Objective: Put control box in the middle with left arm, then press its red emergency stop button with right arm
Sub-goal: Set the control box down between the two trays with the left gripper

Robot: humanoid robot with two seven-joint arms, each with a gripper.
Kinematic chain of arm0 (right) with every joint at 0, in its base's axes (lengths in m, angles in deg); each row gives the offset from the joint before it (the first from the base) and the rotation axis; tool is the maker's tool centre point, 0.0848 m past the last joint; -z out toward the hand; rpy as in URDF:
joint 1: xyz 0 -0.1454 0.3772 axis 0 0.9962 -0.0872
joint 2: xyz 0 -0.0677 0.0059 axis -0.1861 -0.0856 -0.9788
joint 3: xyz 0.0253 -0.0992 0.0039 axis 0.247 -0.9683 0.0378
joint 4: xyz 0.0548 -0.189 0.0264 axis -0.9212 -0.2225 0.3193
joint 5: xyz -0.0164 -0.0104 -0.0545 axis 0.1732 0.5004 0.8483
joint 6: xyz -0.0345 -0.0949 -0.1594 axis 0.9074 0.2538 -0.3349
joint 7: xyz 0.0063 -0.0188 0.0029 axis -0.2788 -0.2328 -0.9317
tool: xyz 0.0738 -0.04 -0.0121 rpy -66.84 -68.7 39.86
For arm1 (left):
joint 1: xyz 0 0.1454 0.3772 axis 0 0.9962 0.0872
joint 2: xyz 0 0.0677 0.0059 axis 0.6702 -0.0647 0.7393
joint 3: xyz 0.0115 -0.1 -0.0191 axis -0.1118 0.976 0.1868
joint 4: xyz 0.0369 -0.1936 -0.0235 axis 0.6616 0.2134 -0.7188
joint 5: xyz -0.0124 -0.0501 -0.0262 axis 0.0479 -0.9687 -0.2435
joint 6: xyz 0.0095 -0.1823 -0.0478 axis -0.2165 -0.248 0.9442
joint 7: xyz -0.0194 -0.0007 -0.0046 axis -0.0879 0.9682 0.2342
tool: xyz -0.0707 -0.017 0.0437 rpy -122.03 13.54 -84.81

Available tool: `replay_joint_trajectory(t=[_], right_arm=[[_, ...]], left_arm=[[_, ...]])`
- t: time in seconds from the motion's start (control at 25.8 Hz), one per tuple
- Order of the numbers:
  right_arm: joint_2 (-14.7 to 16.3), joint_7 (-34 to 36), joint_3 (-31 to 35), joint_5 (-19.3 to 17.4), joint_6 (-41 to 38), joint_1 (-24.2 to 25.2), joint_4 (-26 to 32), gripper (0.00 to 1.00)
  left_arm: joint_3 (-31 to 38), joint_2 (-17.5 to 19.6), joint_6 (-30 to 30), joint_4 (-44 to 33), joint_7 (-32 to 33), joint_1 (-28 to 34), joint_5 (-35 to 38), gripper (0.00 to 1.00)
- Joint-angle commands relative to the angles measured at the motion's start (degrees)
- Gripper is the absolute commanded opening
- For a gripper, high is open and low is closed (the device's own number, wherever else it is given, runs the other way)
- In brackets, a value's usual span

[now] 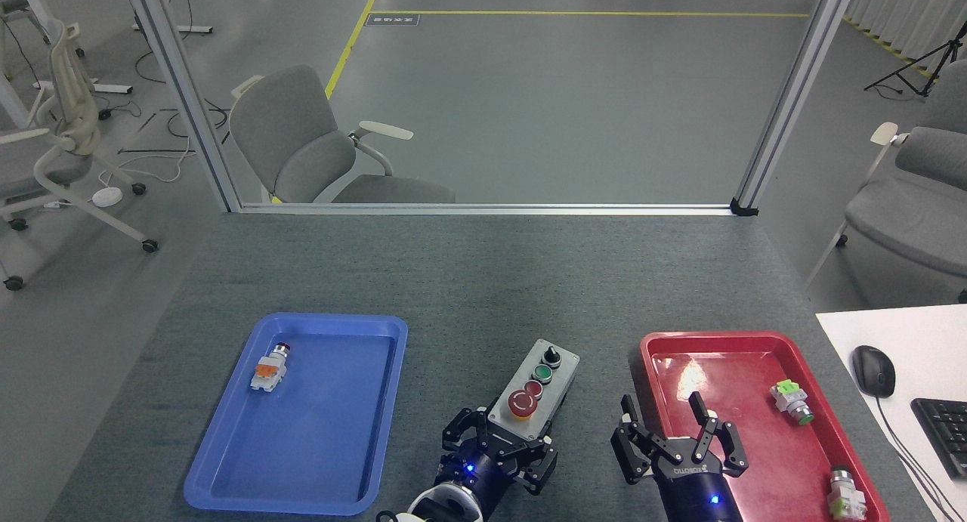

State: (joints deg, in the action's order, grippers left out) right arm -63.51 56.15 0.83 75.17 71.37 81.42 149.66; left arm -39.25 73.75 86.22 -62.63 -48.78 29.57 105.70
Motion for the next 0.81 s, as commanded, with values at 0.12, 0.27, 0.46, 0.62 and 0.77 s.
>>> replay_joint_trajectory(t=[0.12,0.27,0.46,0.62,0.77], right_arm=[[-0.33,-0.04,0.03,0.63,0.08,0.05,0.0,0.97],[-0.86,-0.04,0.03,0.89,0.17,0.05,0.0,0.97],[-1.47,-0.04,-0.15,1.77,0.17,0.05,0.09,0.94],[-1.91,-0.04,-0.15,1.86,0.08,0.05,0.09,0.93],[-2.26,-0.04,-0.23,1.95,-0.01,-0.04,0.09,0.87]], left_arm=[[0.01,0.02,-0.24,-0.73,-0.46,-0.02,-0.09,0.79],[-0.08,0.02,-0.24,-1.96,-0.46,0.16,-0.09,0.82],[-0.17,-0.07,-0.15,-2.32,-0.46,0.24,-0.18,0.93],[-1.84,-0.07,-0.15,-1.79,-0.46,0.24,-0.71,0.93],[-2.02,-0.07,-0.24,-2.49,-0.46,0.42,-2.29,0.94]])
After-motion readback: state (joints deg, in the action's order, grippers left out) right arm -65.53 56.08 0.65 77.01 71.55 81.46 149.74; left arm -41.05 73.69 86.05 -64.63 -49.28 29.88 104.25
